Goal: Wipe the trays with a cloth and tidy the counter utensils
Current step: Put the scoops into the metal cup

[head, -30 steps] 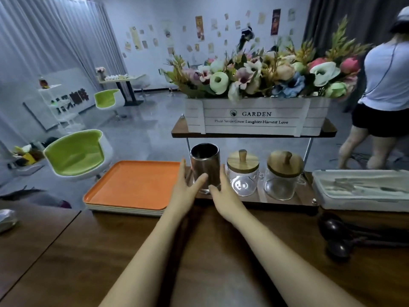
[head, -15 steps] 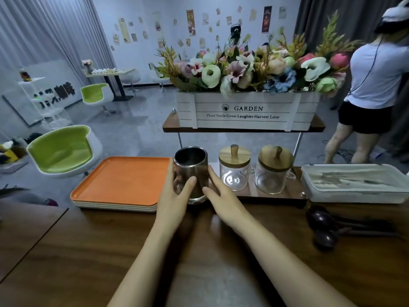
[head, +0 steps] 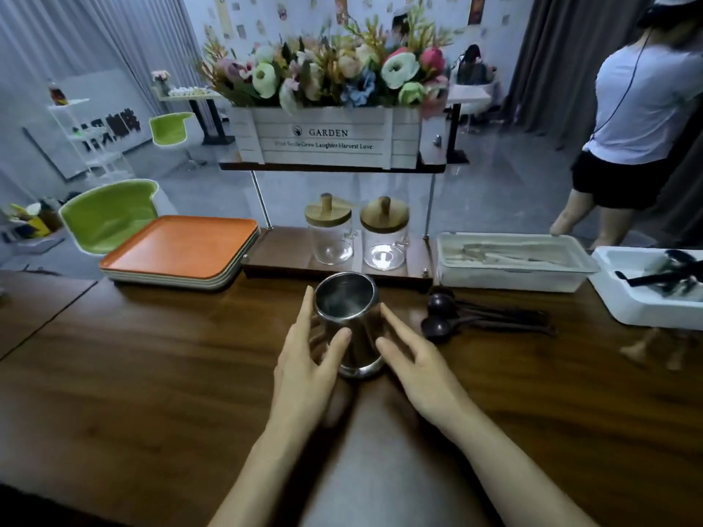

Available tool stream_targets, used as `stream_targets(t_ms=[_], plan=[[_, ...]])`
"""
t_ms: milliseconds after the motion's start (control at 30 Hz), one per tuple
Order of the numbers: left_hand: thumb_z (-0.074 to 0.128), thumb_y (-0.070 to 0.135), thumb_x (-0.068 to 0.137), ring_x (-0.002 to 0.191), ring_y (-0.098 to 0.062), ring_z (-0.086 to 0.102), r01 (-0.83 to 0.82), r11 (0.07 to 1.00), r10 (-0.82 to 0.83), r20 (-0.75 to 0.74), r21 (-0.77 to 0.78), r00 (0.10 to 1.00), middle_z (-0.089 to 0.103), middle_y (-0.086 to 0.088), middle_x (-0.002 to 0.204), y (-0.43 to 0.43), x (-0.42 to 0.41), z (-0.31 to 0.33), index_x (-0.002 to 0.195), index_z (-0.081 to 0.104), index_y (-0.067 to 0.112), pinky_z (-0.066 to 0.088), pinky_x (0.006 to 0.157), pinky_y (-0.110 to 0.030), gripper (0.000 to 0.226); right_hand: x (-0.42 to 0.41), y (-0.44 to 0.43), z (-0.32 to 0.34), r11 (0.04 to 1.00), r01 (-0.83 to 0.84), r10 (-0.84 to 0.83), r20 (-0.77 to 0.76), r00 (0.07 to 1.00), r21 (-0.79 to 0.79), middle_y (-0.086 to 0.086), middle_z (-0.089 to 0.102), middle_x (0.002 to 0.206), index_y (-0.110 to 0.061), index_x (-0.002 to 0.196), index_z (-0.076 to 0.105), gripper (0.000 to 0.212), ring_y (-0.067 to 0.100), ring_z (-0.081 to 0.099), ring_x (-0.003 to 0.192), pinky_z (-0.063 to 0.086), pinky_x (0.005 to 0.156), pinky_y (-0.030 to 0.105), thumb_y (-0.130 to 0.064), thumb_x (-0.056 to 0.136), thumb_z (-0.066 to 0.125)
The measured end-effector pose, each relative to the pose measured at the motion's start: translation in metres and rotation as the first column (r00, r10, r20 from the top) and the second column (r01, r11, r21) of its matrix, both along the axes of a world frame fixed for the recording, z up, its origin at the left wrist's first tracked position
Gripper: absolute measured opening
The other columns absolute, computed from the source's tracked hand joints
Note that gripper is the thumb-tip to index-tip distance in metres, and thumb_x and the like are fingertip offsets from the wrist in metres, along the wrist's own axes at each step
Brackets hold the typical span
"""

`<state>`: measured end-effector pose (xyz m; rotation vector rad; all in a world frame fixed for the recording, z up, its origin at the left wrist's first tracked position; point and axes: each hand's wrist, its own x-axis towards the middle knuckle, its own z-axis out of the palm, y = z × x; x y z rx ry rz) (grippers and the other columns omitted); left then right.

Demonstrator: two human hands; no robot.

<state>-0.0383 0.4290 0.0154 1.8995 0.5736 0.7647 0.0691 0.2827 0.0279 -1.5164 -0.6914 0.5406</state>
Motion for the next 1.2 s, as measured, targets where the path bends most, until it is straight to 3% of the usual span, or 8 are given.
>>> stream_targets(t_ms=[100, 267, 500, 567, 700, 867, 1033, 1200], plan=[[0.069, 0.048, 0.089, 0.114, 0.011, 0.060, -0.059, 0.998, 0.059, -0.006, 0.006, 0.998, 0.059, 0.022, 0.130, -0.057, -0.001, 0.001, 0.153, 0.029, 0.057, 0.046, 0.101, -0.019, 0.077, 0.003, -0.055, -0.002, 1.000, -0.019, 0.019, 0.001, 1.000, -0.016, -0.023, 0.053, 0.135, -0.024, 0.144, 0.044, 0.051, -0.018, 0.049, 0.120, 0.037, 0.097, 0.004, -0.004, 0.099, 0.056], [0.074, 0.035, 0.091, 0.109, 0.012, 0.063, -0.085, 0.996, 0.086, -0.021, 0.015, 0.996, 0.063, 0.018, 0.130, -0.113, 0.010, -0.003, 0.151, 0.034, 0.057, 0.045, 0.092, -0.006, 0.075, 0.014, -0.111, -0.011, 0.999, 0.014, -0.015, -0.032, 0.999, -0.045, -0.021, 0.060, 0.132, -0.025, 0.145, 0.046, 0.049, -0.003, 0.055, 0.124, 0.041, 0.113, 0.036, -0.010, 0.100, 0.056], [0.075, 0.027, 0.092, 0.108, 0.012, 0.064, -0.072, 0.997, 0.074, -0.038, 0.032, 0.997, 0.067, 0.012, 0.127, -0.151, 0.015, -0.003, 0.151, 0.037, 0.052, 0.041, 0.085, 0.000, 0.075, 0.022, -0.146, -0.016, 1.000, 0.020, -0.020, -0.117, 0.993, 0.001, -0.023, 0.058, 0.130, -0.032, 0.137, 0.047, 0.044, -0.007, 0.052, 0.125, 0.041, 0.113, 0.038, -0.009, 0.101, 0.054], [0.076, 0.026, 0.091, 0.109, 0.010, 0.064, -0.058, 0.998, 0.059, -0.035, 0.034, 0.998, 0.067, 0.012, 0.129, -0.149, 0.015, -0.005, 0.151, 0.036, 0.053, 0.046, 0.090, -0.005, 0.077, 0.022, -0.146, -0.020, 1.000, 0.025, -0.022, -0.132, 0.991, 0.019, -0.023, 0.059, 0.128, -0.032, 0.136, 0.049, 0.042, -0.007, 0.052, 0.124, 0.041, 0.113, 0.037, -0.009, 0.101, 0.053], [0.079, 0.041, 0.083, 0.121, 0.005, 0.060, -0.028, 0.999, 0.029, -0.035, 0.036, 0.999, 0.055, 0.030, 0.137, -0.139, 0.017, -0.010, 0.149, 0.032, 0.062, 0.052, 0.104, -0.038, 0.083, 0.031, -0.145, -0.024, 0.999, 0.040, -0.039, -0.125, 0.991, 0.012, -0.012, 0.068, 0.124, -0.025, 0.135, 0.059, 0.037, 0.004, 0.059, 0.122, 0.046, 0.109, 0.041, -0.011, 0.101, 0.054], [0.082, 0.049, 0.069, 0.127, 0.015, 0.050, 0.033, 0.999, -0.033, -0.035, -0.024, 0.999, 0.048, 0.048, 0.133, -0.136, 0.025, -0.011, 0.149, 0.016, 0.066, 0.044, 0.111, -0.029, 0.105, 0.081, -0.138, -0.030, 0.965, 0.221, -0.216, 0.049, 0.975, -0.144, -0.005, 0.076, 0.105, -0.039, 0.119, 0.069, 0.026, 0.021, 0.068, 0.109, 0.054, 0.096, 0.049, -0.027, 0.099, 0.059], [0.085, 0.032, 0.081, 0.120, 0.016, 0.054, 0.046, 0.999, -0.049, -0.096, -0.029, 0.994, 0.055, 0.042, 0.130, -0.132, 0.027, -0.029, 0.154, 0.025, 0.056, 0.046, 0.110, -0.030, 0.098, 0.120, -0.121, -0.029, 0.897, 0.308, -0.232, 0.255, 0.939, -0.316, -0.011, 0.074, 0.102, -0.035, 0.129, 0.065, 0.032, 0.011, 0.068, 0.096, 0.053, 0.094, 0.031, -0.032, 0.098, 0.059], [0.082, 0.025, 0.084, 0.119, 0.017, 0.054, 0.010, 1.000, -0.011, -0.089, -0.002, 0.996, 0.055, 0.049, 0.122, -0.134, 0.028, -0.036, 0.156, 0.032, 0.046, 0.045, 0.103, -0.018, 0.090, 0.138, -0.101, -0.024, 0.856, 0.314, -0.155, 0.376, 0.913, -0.410, -0.005, 0.060, 0.139, -0.026, 0.133, 0.064, 0.035, 0.020, 0.050, 0.132, 0.036, 0.109, 0.030, -0.028, 0.099, 0.058]])
